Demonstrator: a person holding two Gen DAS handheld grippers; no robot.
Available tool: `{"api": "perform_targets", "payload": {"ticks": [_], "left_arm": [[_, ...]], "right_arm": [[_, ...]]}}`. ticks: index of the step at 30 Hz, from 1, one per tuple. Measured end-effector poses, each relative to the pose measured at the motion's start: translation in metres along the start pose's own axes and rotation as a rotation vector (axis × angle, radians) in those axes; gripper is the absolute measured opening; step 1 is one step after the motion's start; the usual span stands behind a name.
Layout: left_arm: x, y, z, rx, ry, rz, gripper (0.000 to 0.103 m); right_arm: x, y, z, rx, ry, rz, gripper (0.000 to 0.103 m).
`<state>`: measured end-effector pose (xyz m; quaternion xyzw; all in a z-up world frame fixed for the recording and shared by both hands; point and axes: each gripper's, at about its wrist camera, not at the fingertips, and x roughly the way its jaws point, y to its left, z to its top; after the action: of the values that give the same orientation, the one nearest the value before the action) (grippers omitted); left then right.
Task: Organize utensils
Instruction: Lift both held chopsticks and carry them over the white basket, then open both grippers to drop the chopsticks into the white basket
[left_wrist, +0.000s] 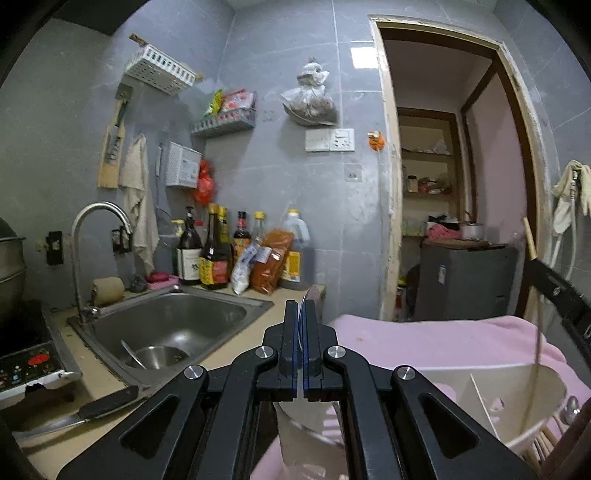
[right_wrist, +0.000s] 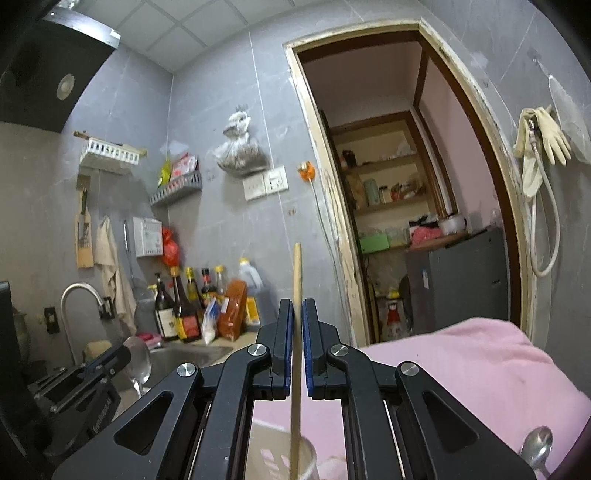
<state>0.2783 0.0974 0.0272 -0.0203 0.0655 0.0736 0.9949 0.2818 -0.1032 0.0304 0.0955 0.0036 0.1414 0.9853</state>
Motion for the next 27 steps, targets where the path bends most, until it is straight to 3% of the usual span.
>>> {"api": "perform_targets", "payload": {"ticks": [9,14,21,24,27], "left_arm": [[-0.013,0.01,0.008,-0.103,0.064,-0.164,0.004],[-0.017,0.009,0.013,-0.134,0.101,-0.219,0.007],[-0.026,0.009,0.023,-0.171,0.103,-0.254,0.027],[-0.031,0.006,0.029,-0.174,0.102,-0.275,0.031],[-0.037,-0.001,0.037,-0.17,0.101,-0.294,0.04]], "right_arm": [[-0.002,-0.006,-0.005,0.031,0.086,0.031,0.006],[-0.007,-0.01,-0.002,0.051,0.098,0.046,0.022],[-0.019,-0.017,0.01,0.046,0.068,0.053,0.024],[-0.026,-0.025,0.017,0.048,0.052,0.039,0.032],[-0.034,-0.036,0.025,0.058,0.038,0.021,0.047]]}}
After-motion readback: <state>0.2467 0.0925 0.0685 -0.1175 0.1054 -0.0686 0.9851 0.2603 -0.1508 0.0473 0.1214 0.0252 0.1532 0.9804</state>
